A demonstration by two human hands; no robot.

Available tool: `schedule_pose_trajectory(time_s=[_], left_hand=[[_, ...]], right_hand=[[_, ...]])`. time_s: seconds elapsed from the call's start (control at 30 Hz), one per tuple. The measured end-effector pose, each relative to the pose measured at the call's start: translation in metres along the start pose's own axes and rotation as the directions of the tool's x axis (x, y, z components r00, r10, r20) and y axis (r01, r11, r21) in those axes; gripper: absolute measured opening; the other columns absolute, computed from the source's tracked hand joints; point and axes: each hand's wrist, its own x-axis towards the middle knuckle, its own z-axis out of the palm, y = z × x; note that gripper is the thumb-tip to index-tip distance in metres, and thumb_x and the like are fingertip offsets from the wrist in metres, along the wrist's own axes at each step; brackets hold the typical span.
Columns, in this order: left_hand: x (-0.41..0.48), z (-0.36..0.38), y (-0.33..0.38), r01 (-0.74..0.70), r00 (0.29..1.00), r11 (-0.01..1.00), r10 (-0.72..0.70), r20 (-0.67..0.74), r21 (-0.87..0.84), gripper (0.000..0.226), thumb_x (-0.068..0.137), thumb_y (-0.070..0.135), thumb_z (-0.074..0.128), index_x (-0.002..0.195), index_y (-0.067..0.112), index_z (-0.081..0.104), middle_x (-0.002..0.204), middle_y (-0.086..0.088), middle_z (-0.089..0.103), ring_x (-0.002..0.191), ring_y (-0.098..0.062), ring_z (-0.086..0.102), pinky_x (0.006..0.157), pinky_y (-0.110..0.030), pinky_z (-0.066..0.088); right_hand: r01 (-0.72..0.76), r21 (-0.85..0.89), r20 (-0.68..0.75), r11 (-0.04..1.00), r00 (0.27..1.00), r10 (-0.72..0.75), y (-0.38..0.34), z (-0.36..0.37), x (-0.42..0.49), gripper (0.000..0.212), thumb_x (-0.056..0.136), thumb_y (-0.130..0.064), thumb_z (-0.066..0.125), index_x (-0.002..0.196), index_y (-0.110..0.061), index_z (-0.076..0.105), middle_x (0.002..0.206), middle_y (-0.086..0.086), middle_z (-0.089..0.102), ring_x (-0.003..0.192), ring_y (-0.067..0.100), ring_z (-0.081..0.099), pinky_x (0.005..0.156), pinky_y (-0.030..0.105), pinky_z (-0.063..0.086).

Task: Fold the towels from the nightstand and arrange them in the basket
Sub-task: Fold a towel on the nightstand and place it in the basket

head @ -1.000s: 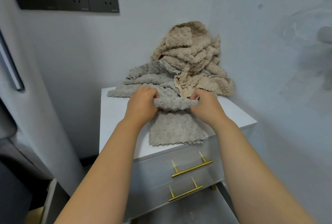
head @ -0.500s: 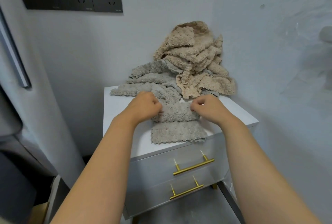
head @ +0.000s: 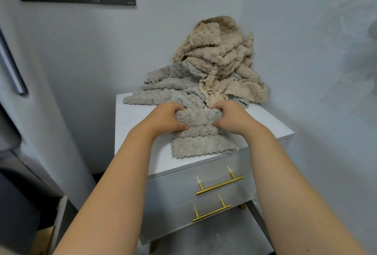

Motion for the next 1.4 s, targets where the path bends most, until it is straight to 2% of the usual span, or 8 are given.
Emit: schedule_pose_trajectory(time_s=[0.27,0.4,0.6,0.83,0.93,1.1,1.27,1.4], left_hand=[[0.006,0.016,0.002,-0.188,0.919,0.965,0.239,-0.314,0.182,0.036,0.072,0.006,0.071,0.09,0.02,0.042,0.086,0.005,0.041,0.082,-0.017,0.038,0.062,-0.029,0.026],[0.006,0.008,0.003,-0.228,0.966,0.957,0.246,-0.085,0.181,0.044,0.069,0.013,0.079,0.085,0.023,0.04,0.086,0.006,0.04,0.08,-0.015,0.039,0.063,-0.027,0.029],[-0.006,-0.015,0.01,-0.13,0.982,0.969,0.156,0.108,-0.212,0.022,0.083,0.03,0.07,0.07,0.012,0.067,0.082,-0.009,0.066,0.072,-0.012,0.058,0.069,-0.025,0.048],[-0.001,-0.003,0.013,-0.102,0.993,0.988,0.109,0.05,-0.115,0.019,0.071,0.024,0.082,0.07,0.017,0.065,0.074,0.004,0.067,0.062,-0.003,0.057,0.06,-0.02,0.045],[-0.001,-0.002,0.012,-0.086,0.994,0.996,0.087,0.067,-0.017,0.04,0.068,0.034,0.083,0.099,0.023,0.06,0.095,0.005,0.057,0.084,-0.013,0.054,0.073,-0.025,0.046],[-0.002,0.001,0.011,0.029,0.973,0.993,-0.055,0.222,0.118,0.073,0.068,0.052,0.077,0.127,0.015,0.054,0.12,-0.002,0.056,0.112,-0.022,0.053,0.09,-0.031,0.042],[-0.003,0.001,0.014,0.038,0.977,0.993,-0.061,0.207,0.112,0.067,0.068,0.051,0.078,0.114,0.007,0.059,0.114,-0.012,0.062,0.101,-0.028,0.057,0.079,-0.031,0.042],[-0.001,0.005,0.016,-0.05,0.999,0.995,0.052,-0.017,0.092,0.056,0.07,0.042,0.081,0.108,0.008,0.059,0.102,-0.009,0.061,0.094,-0.025,0.055,0.078,-0.036,0.044]], right_hand=[[0.076,0.034,-0.257,0.996,0.964,-0.065,0.003,0.005,0.0,0.038,0.075,0.012,0.055,0.096,-0.02,0.049,0.098,-0.005,0.045,0.086,0.015,0.044,0.064,0.028,0.035],[0.062,-0.007,-0.147,0.998,0.987,-0.062,0.006,-0.001,-0.002,0.039,0.074,0.014,0.054,0.092,-0.019,0.045,0.087,-0.008,0.039,0.069,0.011,0.039,0.054,0.026,0.031],[0.019,-0.061,0.207,0.998,0.978,-0.006,0.005,-0.025,-0.015,0.03,0.077,-0.015,0.077,0.094,-0.019,0.054,0.084,-0.01,0.046,0.07,0.008,0.044,0.059,0.024,0.036],[0.013,0.04,0.053,0.999,0.998,-0.015,0.005,-0.024,-0.013,0.025,0.09,-0.023,0.065,0.072,-0.005,0.065,0.059,-0.006,0.058,0.048,-0.001,0.049,0.048,0.012,0.037],[0.02,0.034,0.068,0.999,0.997,-0.023,0.005,-0.018,-0.011,0.012,0.084,-0.018,0.072,0.09,-0.012,0.064,0.085,-0.003,0.061,0.079,0.011,0.058,0.069,0.026,0.046],[0.013,-0.139,0.241,0.99,0.97,0.021,0.004,-0.01,-0.013,0.051,0.089,-0.023,0.065,0.136,-0.019,0.045,0.136,0.002,0.047,0.11,0.019,0.049,0.085,0.024,0.034],[-0.01,-0.072,0.159,0.997,0.987,0.022,0.002,-0.01,-0.013,0.044,0.084,-0.015,0.071,0.126,-0.014,0.057,0.124,0.008,0.059,0.098,0.02,0.054,0.081,0.024,0.036],[-0.025,-0.044,-0.091,0.999,0.996,0.021,0.002,-0.006,-0.009,0.044,0.081,-0.002,0.07,0.122,-0.014,0.059,0.121,0.007,0.056,0.106,0.022,0.052,0.079,0.024,0.035]])
